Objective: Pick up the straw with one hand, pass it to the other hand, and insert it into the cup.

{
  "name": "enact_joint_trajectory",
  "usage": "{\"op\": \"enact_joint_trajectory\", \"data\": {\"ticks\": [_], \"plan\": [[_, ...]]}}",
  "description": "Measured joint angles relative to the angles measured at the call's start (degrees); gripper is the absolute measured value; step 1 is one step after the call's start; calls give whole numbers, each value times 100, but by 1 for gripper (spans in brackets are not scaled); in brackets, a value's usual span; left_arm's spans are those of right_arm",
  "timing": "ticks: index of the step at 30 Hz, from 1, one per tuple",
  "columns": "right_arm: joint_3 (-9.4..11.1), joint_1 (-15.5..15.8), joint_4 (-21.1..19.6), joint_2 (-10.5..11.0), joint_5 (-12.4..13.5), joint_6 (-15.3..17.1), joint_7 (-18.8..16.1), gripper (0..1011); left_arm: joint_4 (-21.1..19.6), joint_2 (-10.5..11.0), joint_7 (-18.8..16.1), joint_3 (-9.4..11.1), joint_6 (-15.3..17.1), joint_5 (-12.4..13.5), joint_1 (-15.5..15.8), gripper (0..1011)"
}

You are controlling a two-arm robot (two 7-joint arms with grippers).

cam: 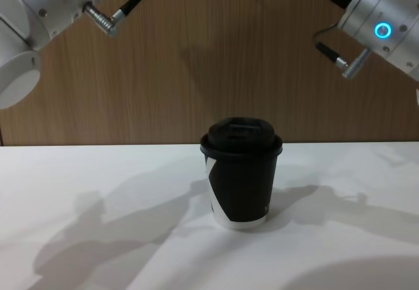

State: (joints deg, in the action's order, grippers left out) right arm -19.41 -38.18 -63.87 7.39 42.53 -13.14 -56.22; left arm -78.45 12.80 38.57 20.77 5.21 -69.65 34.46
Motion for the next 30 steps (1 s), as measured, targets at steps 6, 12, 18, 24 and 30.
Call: {"op": "enact_joint_trajectory", "data": {"ticks": [6, 12, 18, 24, 30], "plan": [[0, 0, 0, 0, 0, 0, 0, 16, 45, -4, 0, 25, -20, -29, 24, 590], [0, 0, 0, 0, 0, 0, 0, 16, 79, -4, 17, 49, -52, -57, 36, 389], [0, 0, 0, 0, 0, 0, 0, 16, 86, 8, 41, 79, -84, -77, 36, 191], [-1, 0, 0, 0, -1, 1, 1, 16, 72, 41, 55, 99, -102, -104, 18, 63], [1, 0, 0, -1, -1, 0, -1, 62, 48, 84, 54, 112, -104, -149, -22, 25]]}}
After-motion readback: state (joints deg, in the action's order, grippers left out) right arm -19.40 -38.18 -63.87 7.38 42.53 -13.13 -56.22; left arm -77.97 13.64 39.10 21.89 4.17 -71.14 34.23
